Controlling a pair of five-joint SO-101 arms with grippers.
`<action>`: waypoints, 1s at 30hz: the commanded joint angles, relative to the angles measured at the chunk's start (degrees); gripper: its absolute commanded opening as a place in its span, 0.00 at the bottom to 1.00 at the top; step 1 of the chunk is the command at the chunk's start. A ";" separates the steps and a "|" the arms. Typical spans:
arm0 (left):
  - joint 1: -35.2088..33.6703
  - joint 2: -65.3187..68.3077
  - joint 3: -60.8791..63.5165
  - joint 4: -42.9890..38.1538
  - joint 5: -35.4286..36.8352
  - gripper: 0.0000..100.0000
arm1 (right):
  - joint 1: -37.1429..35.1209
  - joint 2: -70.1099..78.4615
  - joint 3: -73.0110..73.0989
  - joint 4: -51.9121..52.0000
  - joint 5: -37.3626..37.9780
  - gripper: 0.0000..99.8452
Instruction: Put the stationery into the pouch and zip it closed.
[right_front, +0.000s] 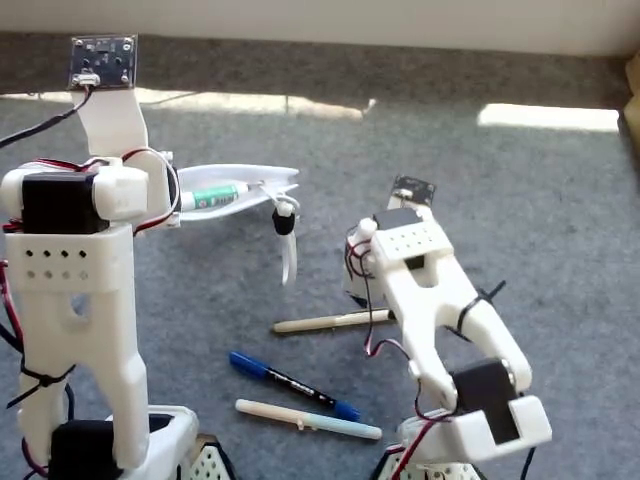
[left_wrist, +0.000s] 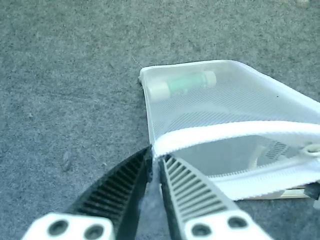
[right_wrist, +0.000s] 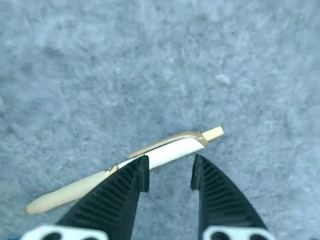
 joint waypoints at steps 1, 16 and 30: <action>-0.66 0.57 0.48 -0.79 -0.35 0.01 | 0.66 3.03 -4.97 1.27 0.09 0.14; -0.75 0.48 0.48 -0.70 -0.53 0.01 | 3.74 16.04 -12.09 1.36 0.44 0.14; -0.75 0.48 0.40 -0.70 -0.53 0.01 | 4.00 16.13 -12.35 0.92 4.66 0.01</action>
